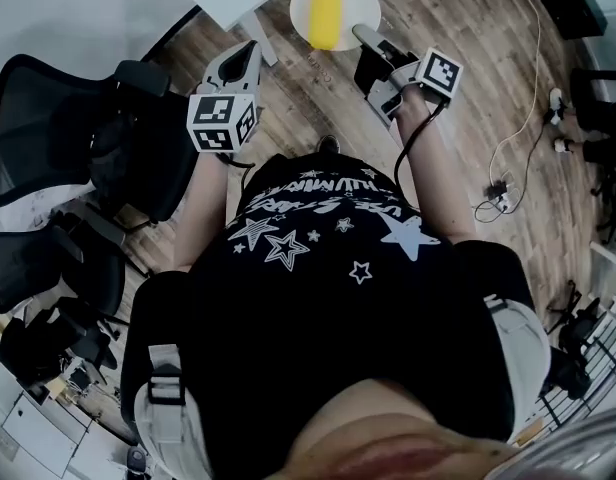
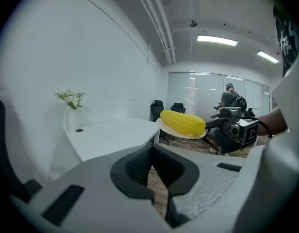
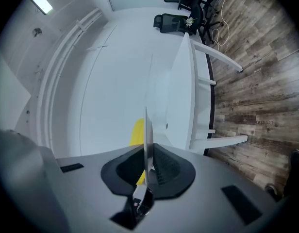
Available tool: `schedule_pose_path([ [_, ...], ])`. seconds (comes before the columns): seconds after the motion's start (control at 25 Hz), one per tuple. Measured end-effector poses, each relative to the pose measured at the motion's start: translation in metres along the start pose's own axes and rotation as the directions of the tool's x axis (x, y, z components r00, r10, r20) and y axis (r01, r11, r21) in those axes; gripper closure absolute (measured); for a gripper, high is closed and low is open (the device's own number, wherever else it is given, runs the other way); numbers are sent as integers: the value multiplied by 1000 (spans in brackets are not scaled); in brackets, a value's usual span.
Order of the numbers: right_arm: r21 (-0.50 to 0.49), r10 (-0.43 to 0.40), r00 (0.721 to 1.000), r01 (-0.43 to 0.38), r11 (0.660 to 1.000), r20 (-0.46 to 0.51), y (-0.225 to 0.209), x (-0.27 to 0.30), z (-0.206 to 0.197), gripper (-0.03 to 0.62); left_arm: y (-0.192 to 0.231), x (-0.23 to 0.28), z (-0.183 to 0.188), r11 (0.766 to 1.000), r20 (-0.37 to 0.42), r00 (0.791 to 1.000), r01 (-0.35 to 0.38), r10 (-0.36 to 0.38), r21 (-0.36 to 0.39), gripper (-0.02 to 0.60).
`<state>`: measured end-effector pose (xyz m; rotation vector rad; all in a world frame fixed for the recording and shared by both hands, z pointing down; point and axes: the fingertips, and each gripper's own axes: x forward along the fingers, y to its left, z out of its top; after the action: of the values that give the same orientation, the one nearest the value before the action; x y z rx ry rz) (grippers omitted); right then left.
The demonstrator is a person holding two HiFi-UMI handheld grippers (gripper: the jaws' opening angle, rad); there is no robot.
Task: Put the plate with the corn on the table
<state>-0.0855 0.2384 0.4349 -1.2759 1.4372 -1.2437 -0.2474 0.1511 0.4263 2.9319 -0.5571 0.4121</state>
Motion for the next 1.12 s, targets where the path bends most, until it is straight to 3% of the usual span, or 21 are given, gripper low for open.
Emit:
schedule_pose_path([
  [0.28,21,-29,997,30,999,-66,-13,17,70,559,-1,63,36,997,7,998,-69,69,-21,577],
  [0.6,39,-15,998,18,999,-55,-22,20,78,559,9,63,26,995,-15,995,-95,94,-32,575],
  [0.88,20,-24,999,24,1000,-22,-35,21,86,559,15,87,23,998,4,998,-58,58,-26,575],
  [1.12,15,-50,999,50,999,-20,-36,98,138,559,80,157,48,998,-2,999,-38,37,-49,575],
])
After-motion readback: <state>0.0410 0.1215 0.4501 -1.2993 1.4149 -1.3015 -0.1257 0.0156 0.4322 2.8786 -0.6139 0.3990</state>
